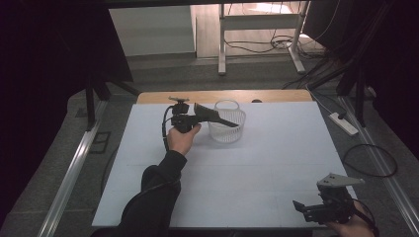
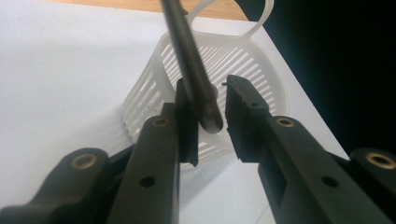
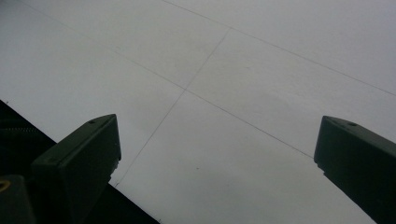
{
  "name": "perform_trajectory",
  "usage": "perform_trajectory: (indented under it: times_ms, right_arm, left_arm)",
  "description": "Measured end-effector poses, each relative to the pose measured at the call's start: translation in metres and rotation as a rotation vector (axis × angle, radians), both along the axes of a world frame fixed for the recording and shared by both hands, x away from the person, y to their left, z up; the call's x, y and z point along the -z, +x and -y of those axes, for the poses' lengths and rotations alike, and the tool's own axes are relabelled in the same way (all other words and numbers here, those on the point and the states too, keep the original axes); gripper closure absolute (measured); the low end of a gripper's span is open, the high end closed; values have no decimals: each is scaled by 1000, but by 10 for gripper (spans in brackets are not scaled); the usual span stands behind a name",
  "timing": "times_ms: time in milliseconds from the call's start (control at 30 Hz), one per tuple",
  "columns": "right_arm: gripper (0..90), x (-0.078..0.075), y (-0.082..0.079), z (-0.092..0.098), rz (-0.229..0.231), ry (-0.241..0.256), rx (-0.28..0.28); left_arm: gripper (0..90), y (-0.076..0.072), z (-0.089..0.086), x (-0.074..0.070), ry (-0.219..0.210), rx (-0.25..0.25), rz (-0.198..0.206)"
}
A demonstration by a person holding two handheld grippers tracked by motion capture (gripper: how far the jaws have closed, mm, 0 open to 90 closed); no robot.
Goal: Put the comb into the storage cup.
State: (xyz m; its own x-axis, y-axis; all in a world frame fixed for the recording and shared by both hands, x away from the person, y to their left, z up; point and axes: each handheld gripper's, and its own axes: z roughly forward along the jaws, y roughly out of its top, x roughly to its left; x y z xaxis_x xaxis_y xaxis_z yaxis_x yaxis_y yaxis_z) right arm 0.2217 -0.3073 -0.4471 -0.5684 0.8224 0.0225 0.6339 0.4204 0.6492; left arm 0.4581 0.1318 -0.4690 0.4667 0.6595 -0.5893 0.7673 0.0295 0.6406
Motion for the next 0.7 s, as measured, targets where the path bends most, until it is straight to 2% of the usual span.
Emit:
perform_trajectory:
  times_ms: [167, 700]
  right_arm:
    - [10, 0, 0, 0, -1, -1, 0]
    - [11, 0, 0, -1, -2, -4, -3]
  left_arm:
    - [714, -1, -1, -2, 36, -4, 13]
    - [571, 0, 0, 3, 44, -6, 14]
